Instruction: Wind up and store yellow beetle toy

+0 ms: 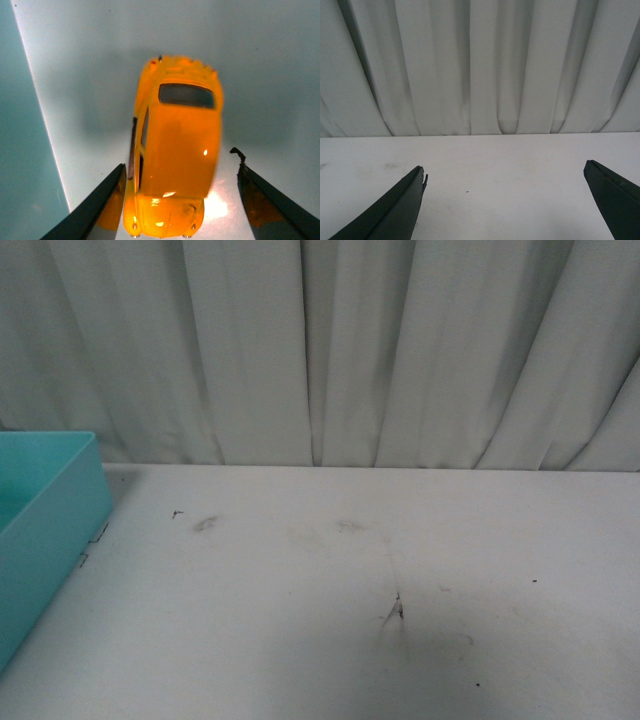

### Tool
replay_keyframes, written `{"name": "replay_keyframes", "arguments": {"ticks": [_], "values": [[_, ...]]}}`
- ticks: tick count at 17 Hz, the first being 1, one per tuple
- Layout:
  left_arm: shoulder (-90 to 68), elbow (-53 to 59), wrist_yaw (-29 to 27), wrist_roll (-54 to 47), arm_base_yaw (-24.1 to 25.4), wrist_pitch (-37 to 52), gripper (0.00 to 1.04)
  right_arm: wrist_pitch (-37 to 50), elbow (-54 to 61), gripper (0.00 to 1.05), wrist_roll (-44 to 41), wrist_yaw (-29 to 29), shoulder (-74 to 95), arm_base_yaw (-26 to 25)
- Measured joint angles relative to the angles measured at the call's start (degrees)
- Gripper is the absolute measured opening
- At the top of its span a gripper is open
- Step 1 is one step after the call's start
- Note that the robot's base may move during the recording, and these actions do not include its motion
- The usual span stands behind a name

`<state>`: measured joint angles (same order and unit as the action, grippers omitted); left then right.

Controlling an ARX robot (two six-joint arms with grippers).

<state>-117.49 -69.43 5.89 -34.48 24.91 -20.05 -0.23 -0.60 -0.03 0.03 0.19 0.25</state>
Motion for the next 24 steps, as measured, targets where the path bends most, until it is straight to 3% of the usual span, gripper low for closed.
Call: {"name": "replay_keyframes", "arguments": {"ticks": [3, 10, 16, 17, 18, 20, 22, 24], "values": [[3.8, 0.6, 2.0, 0.0, 0.9, -0.4, 0.99, 0.0, 0.0, 0.98, 0.0, 0.0, 0.0, 0.0], [18.5, 4.2, 13.7, 4.4, 3.0, 7.3, 0.98, 0.0, 0.0, 0.98, 0.0, 0.0, 0.0, 0.0], [34.8, 5.8, 17.2, 6.1, 3.0, 4.5, 0.98, 0.0, 0.0, 0.98, 0.0, 0.0, 0.0, 0.0], [36.9, 8.7, 18.9, 8.1, 3.0, 11.9, 0.95, 0.0, 0.0, 0.98, 0.0, 0.0, 0.0, 0.0], [41.3, 16.5, 19.5, 13.9, 2.1, 27.3, 0.85, 0.0, 0.0, 0.98, 0.0, 0.0, 0.0, 0.0], [50.3, 32.1, 16.9, 26.7, -2.3, 46.9, 0.63, 0.0, 0.0, 0.98, 0.0, 0.0, 0.0, 0.0], [56.4, 42.6, 12.8, 31.9, -7.0, 55.3, 0.38, 0.0, 0.0, 0.98, 0.0, 0.0, 0.0, 0.0], [60.9, 49.7, 8.9, 33.3, -10.0, 56.1, 0.14, 0.0, 0.0, 0.98, 0.0, 0.0, 0.0, 0.0]]}}
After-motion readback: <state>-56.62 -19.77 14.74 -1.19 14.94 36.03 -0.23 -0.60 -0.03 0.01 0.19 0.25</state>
